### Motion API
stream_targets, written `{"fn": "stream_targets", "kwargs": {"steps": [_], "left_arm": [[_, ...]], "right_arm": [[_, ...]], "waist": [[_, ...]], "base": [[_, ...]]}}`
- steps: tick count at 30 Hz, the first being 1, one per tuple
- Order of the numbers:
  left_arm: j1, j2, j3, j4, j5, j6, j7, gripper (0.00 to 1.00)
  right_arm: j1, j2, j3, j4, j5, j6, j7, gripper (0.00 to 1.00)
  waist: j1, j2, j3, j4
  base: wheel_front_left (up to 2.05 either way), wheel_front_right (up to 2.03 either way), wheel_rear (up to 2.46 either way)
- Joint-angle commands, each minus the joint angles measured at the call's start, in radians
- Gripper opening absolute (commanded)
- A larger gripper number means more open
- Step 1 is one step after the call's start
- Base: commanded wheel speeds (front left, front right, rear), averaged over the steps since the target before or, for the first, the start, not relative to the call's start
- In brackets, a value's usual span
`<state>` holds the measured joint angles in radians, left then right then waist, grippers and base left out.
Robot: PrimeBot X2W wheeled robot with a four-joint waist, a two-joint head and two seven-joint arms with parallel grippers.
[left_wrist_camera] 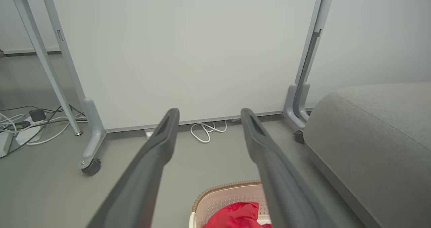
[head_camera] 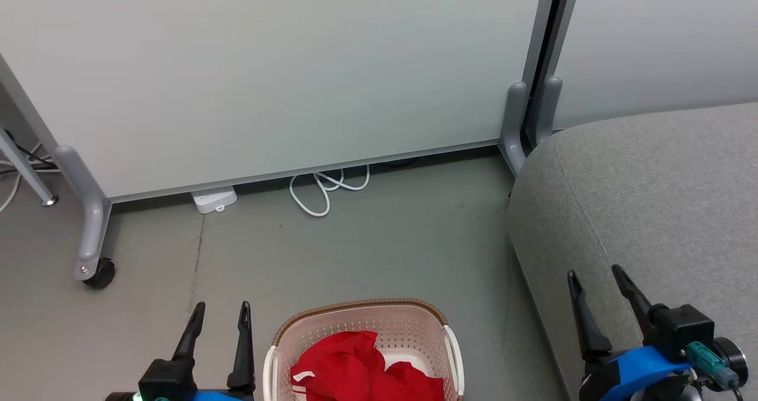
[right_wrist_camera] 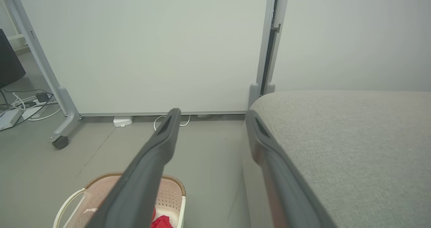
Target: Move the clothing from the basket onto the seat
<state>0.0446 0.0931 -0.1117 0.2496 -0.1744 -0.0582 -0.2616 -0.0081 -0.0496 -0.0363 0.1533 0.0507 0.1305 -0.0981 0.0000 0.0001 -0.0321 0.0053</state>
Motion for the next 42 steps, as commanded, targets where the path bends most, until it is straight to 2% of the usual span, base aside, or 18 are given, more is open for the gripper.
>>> {"fn": "stream_targets", "kwargs": {"steps": [1,9,19,23,31,42], "left_arm": [[0.015,0.003,-0.007,0.017,0.000,-0.004,-0.005,1.00],[-0.015,0.030,-0.004,0.051,-0.030,-0.022,0.050,1.00],[-0.171,0.169,-0.025,0.099,-0.080,-0.066,0.171,1.00],[-0.241,0.225,-0.078,0.126,-0.086,-0.071,0.212,1.00],[-0.369,0.331,-0.178,0.212,-0.156,-0.074,0.285,1.00],[-0.469,0.397,-0.172,0.304,-0.187,-0.062,0.355,1.00]], "right_arm": [[0.007,-0.001,0.008,-0.002,0.003,0.000,-0.004,1.00],[-0.055,-0.001,0.068,-0.037,0.018,0.000,-0.011,1.00],[-0.203,-0.001,0.168,-0.095,0.061,0.000,-0.075,1.00],[-0.249,0.000,0.207,-0.095,0.086,0.000,-0.103,1.00],[-0.320,0.000,0.273,-0.094,0.151,0.000,-0.150,1.00],[-0.370,0.000,0.331,-0.094,0.216,0.000,-0.168,1.00]], "waist": [[0.0000,-0.0001,0.005,-0.008],[0.0000,-0.0001,0.104,-0.093],[0.0000,-0.0001,0.428,-0.269],[0.0000,-0.0001,0.530,-0.318],[0.0000,-0.0001,0.676,-0.382],[0.0000,-0.0001,0.790,-0.432]], "base": [[0.00,0.00,0.00],[0.00,0.00,0.00],[0.00,0.00,0.00],[0.00,0.00,0.00],[0.00,0.00,0.00],[0.00,0.00,0.00]]}}
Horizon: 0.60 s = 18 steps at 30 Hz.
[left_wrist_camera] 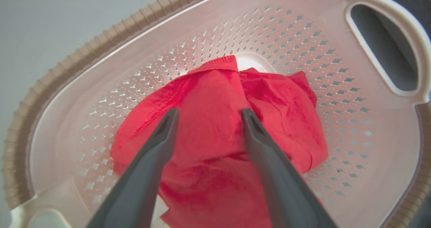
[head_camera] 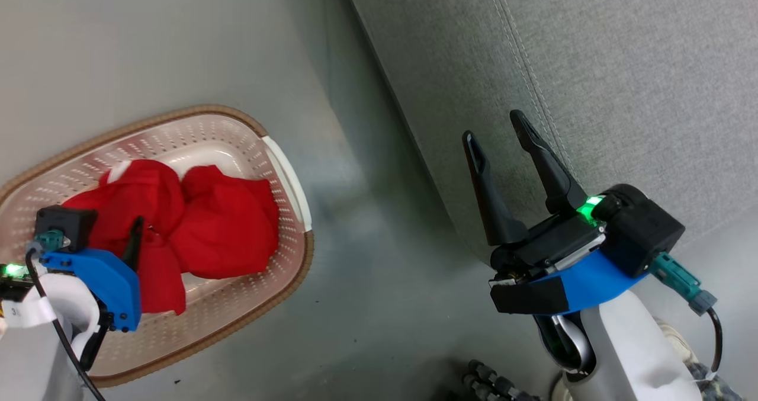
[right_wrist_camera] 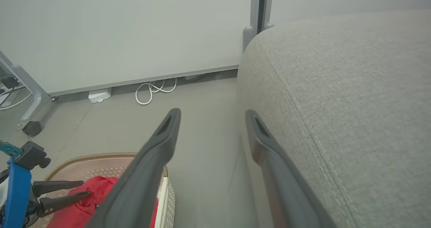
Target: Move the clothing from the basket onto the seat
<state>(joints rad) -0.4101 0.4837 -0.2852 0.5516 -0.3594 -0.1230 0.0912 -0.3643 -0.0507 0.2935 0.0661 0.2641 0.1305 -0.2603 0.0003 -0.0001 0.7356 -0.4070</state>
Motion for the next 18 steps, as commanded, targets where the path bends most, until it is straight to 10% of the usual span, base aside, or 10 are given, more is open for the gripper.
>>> {"fn": "stream_targets", "kwargs": {"steps": [1,9,12,18], "left_arm": [[-0.019,0.011,0.000,0.009,0.001,0.007,0.015,1.00],[-0.028,0.035,-0.022,0.049,0.020,0.038,0.110,1.00],[-0.025,0.037,-0.031,0.052,0.024,0.048,0.134,0.00],[-0.013,0.037,-0.040,0.040,0.013,0.050,0.170,0.00]], "right_arm": [[-0.016,0.001,0.003,-0.010,0.006,0.000,-0.005,1.00],[-0.027,0.001,0.015,-0.028,0.025,0.000,-0.006,1.00],[-0.025,0.001,0.018,-0.032,0.028,0.000,-0.006,1.00],[-0.019,0.001,0.019,-0.033,0.028,0.000,-0.006,1.00]], "waist": [[-0.0003,0.0001,0.027,-0.023],[-0.0003,0.0001,0.045,-0.040],[-0.0003,0.0001,0.047,-0.044],[-0.0003,0.0001,0.048,-0.045]], "base": [[0.00,0.00,0.00],[0.00,0.00,0.00],[0.00,0.00,0.00],[0.00,0.00,0.00]]}}
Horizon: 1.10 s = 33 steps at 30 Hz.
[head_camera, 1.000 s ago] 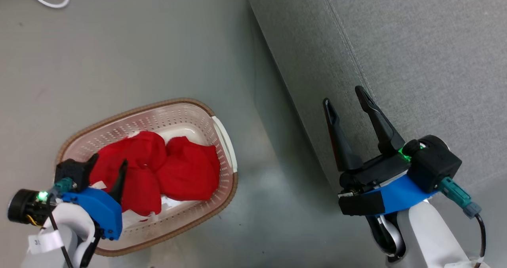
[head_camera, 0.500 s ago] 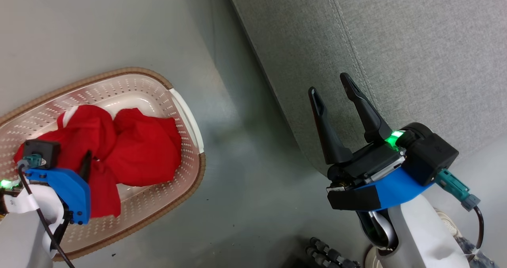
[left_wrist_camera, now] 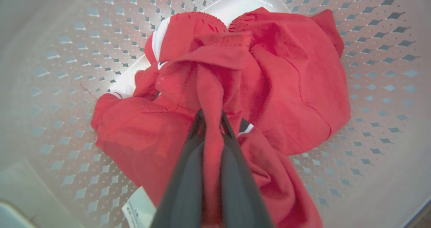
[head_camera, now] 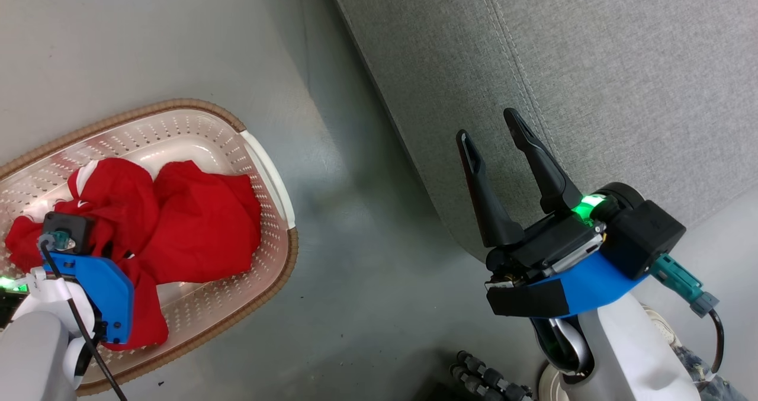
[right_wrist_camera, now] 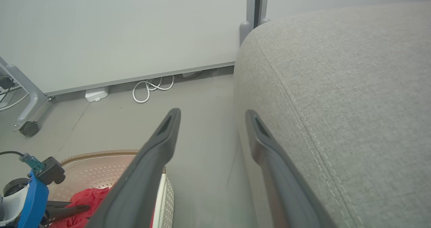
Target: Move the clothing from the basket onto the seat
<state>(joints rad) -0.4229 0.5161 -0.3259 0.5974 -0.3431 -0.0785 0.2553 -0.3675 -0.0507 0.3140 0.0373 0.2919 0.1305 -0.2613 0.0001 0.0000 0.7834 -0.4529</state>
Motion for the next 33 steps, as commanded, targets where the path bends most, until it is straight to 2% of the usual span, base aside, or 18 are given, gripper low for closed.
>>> {"fn": "stream_targets", "kwargs": {"steps": [1,9,13,23,33], "left_arm": [[-0.001,0.004,-0.001,-0.010,-0.004,0.005,0.005,0.00],[-0.016,-0.020,-0.019,-0.022,-0.016,-0.003,-0.012,0.00],[-0.032,-0.061,-0.036,-0.001,-0.023,-0.010,-0.040,0.00],[-0.087,-0.229,-0.132,0.107,-0.045,-0.043,-0.178,0.00],[-0.127,-0.377,-0.282,0.166,-0.112,-0.054,-0.279,0.00]], "right_arm": [[-0.016,0.001,-0.002,-0.004,0.000,0.000,-0.005,1.00],[-0.024,0.001,-0.009,0.016,-0.019,0.000,-0.005,1.00],[-0.028,0.000,-0.017,0.049,-0.048,0.000,-0.005,1.00],[0.007,-0.001,-0.061,0.180,-0.160,0.000,0.022,1.00],[0.099,-0.001,-0.079,0.214,-0.197,0.000,0.100,1.00]], "waist": [[-0.0001,0.0000,0.000,0.002],[-0.0001,0.0000,-0.027,0.035],[-0.0001,0.0000,-0.085,0.077],[-0.0001,0.0000,-0.353,0.238],[-0.0001,0.0000,-0.607,0.351]], "base": [[0.00,0.00,0.00],[0.00,0.00,0.00],[0.00,0.00,0.00],[0.00,0.00,0.00],[0.00,0.00,0.00]]}}
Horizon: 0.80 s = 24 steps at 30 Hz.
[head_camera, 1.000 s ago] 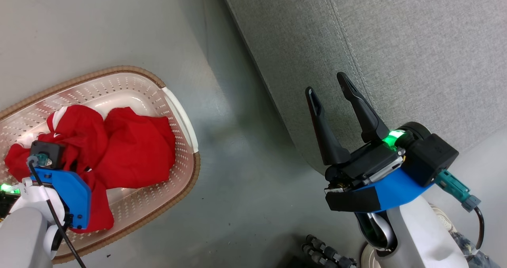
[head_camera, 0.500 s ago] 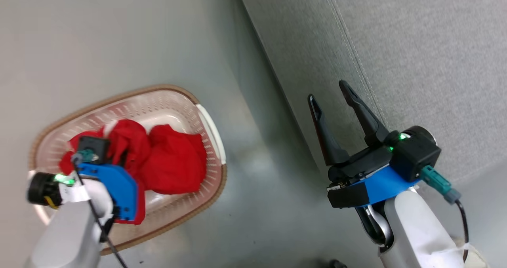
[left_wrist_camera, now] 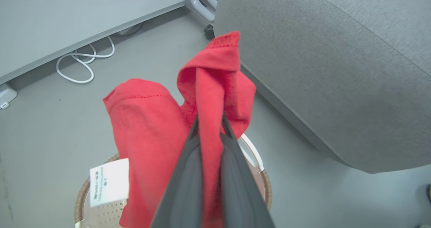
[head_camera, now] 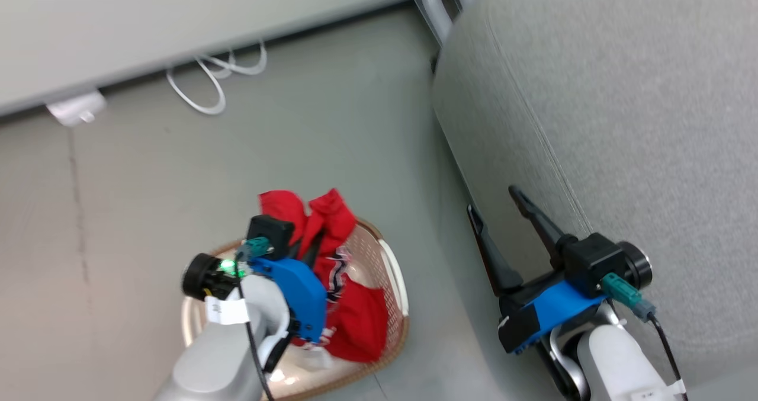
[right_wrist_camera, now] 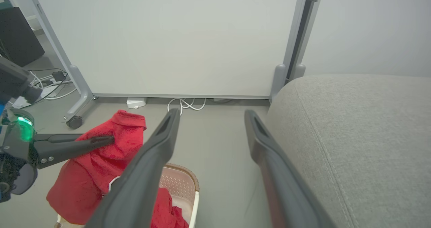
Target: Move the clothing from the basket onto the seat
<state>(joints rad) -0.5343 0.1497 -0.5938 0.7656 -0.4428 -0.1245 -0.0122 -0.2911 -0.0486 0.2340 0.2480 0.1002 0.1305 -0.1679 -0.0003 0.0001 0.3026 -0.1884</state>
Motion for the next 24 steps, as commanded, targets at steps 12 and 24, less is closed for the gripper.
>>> {"fn": "stream_targets", "kwargs": {"steps": [12,24], "left_arm": [[-0.094,-0.071,-0.141,-0.021,-0.123,-0.008,-0.072,0.00],[-0.202,-0.097,-0.216,-0.040,-0.198,-0.008,-0.090,0.00]], "right_arm": [[0.126,-0.003,0.028,-0.022,-0.016,0.000,0.079,1.00],[0.178,-0.003,0.046,-0.059,-0.022,0.000,0.121,1.00]], "waist": [[0.0003,-0.0001,-0.280,0.109],[0.0003,-0.0001,-0.341,0.102]], "base": [[0.00,0.00,0.00],[0.00,0.00,0.00]]}}
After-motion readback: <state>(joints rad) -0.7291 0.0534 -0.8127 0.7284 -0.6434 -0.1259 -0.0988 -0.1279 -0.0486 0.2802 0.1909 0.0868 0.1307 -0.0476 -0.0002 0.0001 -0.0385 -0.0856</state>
